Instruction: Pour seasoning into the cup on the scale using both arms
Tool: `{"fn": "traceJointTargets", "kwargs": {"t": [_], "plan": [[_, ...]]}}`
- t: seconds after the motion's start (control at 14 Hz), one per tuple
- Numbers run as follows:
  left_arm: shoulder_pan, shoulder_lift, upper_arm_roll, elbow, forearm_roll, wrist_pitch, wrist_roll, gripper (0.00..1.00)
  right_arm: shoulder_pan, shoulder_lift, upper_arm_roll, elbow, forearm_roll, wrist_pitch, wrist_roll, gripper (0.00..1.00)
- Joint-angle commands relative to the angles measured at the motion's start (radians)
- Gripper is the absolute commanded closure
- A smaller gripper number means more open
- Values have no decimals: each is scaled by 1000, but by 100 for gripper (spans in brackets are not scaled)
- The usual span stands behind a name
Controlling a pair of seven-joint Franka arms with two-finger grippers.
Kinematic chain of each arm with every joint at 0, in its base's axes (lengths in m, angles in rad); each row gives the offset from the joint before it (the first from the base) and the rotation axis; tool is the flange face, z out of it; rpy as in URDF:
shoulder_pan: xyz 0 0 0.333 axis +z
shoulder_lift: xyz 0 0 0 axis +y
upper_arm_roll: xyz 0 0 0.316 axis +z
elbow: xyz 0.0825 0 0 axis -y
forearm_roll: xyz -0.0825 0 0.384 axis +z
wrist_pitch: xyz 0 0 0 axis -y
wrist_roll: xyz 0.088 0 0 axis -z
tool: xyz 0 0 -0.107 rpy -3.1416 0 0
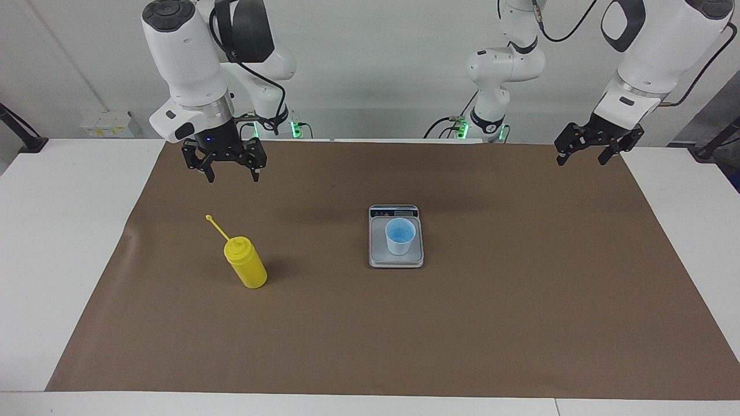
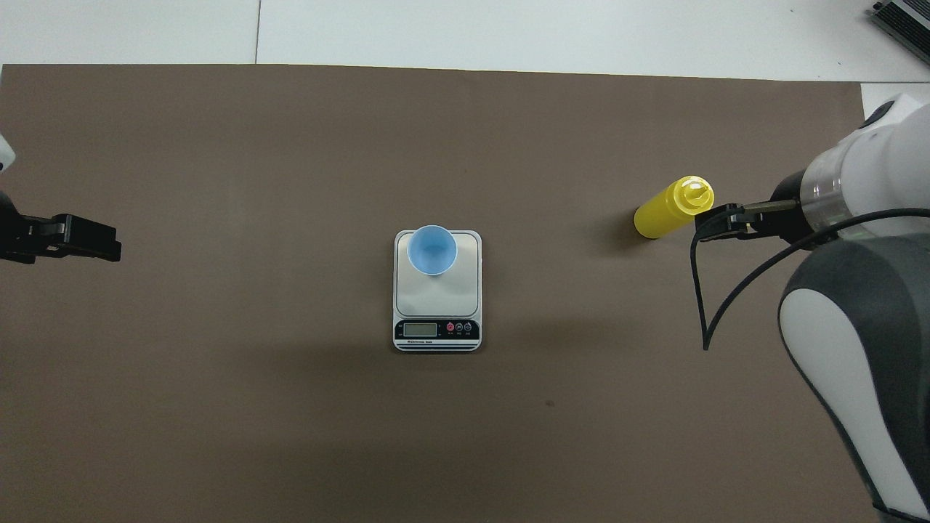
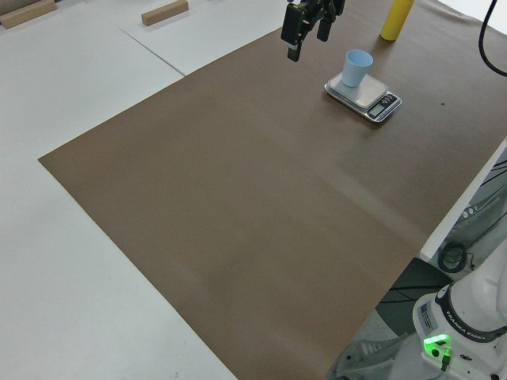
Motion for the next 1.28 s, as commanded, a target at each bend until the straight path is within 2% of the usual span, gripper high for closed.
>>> {"fn": "traceJointTargets", "kwargs": {"t": [0.0, 0.93, 1.14, 1.21], "plan": [[8, -31, -5, -33, 15, 8, -11, 0, -17, -16, 4, -13, 21, 2, -32, 0], [8, -31, -5, -33, 15, 8, -11, 0, -62, -15, 3, -12, 23, 4, -35, 0], [8, -31, -5, -33, 15, 8, -11, 0, -36, -16, -8, -10, 23, 2, -35, 0], [8, -31, -5, -33, 15, 10, -11, 0, 8, -16, -47, -9, 23, 1, -34, 0]]}}
